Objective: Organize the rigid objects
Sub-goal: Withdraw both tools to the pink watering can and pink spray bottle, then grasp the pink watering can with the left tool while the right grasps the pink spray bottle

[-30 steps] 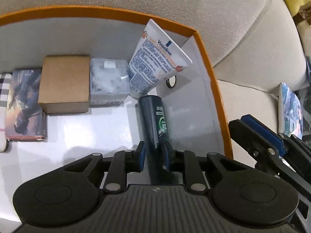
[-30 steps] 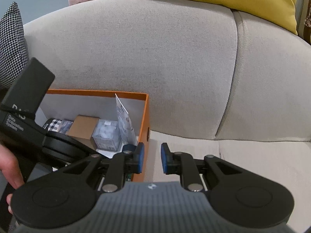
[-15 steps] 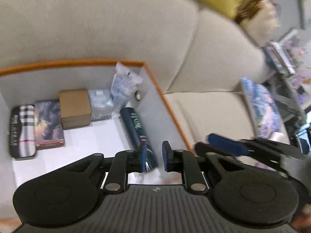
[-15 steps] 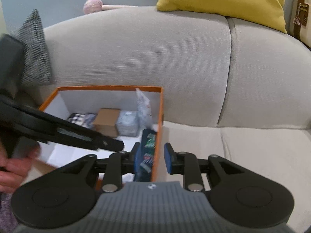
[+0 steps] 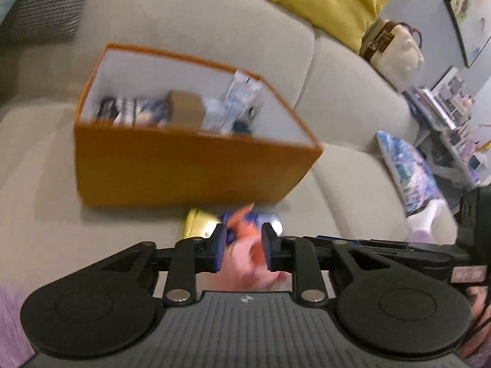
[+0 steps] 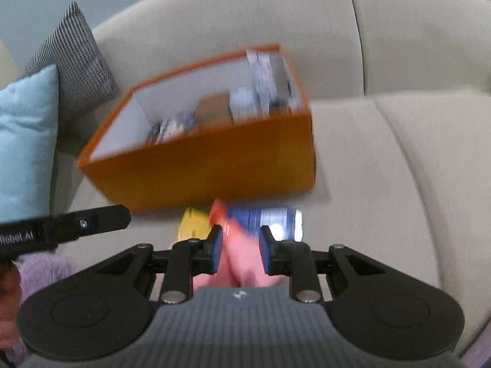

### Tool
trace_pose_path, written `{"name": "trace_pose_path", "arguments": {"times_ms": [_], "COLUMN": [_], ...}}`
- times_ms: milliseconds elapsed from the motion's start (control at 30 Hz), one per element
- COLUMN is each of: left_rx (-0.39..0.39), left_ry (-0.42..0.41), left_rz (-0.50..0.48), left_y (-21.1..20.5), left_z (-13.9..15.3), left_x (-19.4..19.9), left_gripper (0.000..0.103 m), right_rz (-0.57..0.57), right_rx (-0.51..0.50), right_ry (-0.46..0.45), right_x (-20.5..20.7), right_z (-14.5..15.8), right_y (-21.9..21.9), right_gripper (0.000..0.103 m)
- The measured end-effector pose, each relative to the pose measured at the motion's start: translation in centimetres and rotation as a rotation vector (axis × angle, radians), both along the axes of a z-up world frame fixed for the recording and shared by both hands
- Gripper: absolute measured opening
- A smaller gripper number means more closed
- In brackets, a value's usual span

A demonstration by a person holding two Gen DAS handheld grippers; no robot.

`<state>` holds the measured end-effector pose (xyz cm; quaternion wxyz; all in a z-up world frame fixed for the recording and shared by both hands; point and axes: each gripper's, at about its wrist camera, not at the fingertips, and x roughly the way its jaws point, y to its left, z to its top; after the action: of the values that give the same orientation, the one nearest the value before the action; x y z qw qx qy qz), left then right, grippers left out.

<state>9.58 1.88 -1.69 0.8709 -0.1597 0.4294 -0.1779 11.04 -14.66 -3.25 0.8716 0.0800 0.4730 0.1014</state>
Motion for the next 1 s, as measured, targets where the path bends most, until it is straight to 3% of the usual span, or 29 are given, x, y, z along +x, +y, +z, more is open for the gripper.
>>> {"name": "trace_pose_path", "arguments": {"times_ms": [100,300,633,1000], "left_rx": [0.072,0.201,0.376,0.323], "left_ry": [-0.041,-0.129,-0.219,-0.209], "left_rz": [-0.034,-0.094,-0.119,-0.116], "left_y": [-1.5,-4.8,-8.1,-7.1], "left_z": [-1.2,-2.6,-4.9,-5.1], "left_x": [-1.6,-2.5,-2.6,-1.7], "left_gripper": [0.052,0.072,0.070,0.065], "right_rz": [-0.011,-0.054,-0.086,-0.047], "right_rx": [-0.058,-0.070,-0.070,-0.112], "right_ry": [0.019,0.025,0.057,0.056], "right_x": [-1.1,-1.5,-1.3,-0.1], "right_z": [-1.3,-1.4,-2.2,-2.6], "right_y": [0.3,-0.4,-1.5,-0.4], "right_gripper": [0.027,0.033,0.041,0.041]}}
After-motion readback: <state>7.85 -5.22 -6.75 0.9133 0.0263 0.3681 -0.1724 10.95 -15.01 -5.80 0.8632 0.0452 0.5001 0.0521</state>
